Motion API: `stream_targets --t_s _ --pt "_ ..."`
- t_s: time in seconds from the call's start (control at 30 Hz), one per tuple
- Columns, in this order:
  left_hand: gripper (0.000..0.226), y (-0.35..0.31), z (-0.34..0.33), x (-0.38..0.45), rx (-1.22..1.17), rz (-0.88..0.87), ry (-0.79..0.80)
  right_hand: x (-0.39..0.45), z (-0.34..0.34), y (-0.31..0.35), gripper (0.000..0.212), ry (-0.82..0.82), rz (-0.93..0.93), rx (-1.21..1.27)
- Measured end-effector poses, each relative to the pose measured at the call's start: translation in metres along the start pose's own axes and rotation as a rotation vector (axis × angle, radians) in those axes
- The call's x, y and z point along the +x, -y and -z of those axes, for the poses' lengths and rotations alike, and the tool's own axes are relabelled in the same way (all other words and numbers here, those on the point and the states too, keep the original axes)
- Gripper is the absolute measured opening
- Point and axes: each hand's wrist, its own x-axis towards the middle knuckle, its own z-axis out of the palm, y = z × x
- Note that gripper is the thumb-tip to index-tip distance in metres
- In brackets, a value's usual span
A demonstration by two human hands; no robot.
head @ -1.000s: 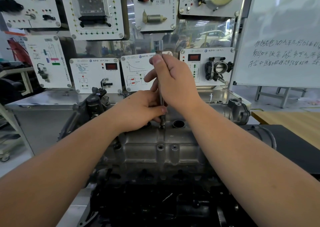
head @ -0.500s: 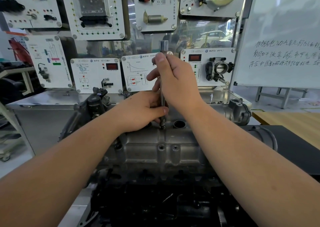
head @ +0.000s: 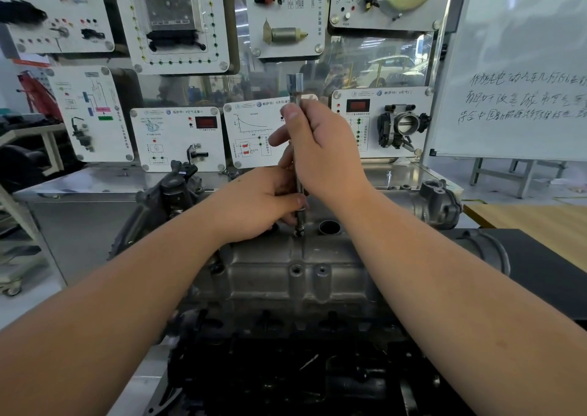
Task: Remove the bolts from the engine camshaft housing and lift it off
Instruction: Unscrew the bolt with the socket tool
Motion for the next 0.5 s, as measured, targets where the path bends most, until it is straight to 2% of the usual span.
stream_targets --t_s 0.13,0.23,0.33,0.5 --pt "0.016 -0.0008 -0.0006 -0.0001 0.053 -0.008 -0.026 -0.0008 0.0002 0.0002 0.011 -0.01 0.032 -0.008" --pt "0.024 -0.0004 -0.0014 0.0001 0.046 0.004 -0.042 -0.0002 0.0005 -0.0016 0.014 -0.045 0.053 -0.027" --pt "0.007 0.0003 -0.0021 0.0006 0.022 -0.022 -0.023 0.0011 0.0003 -0.0025 0.017 -0.071 0.049 -0.06" --pt "0.008 -0.0011 -0.0016 -0.0006 0.027 -0.039 0.022 0.0007 -0.001 0.0005 0.025 -0.042 0.006 0.027"
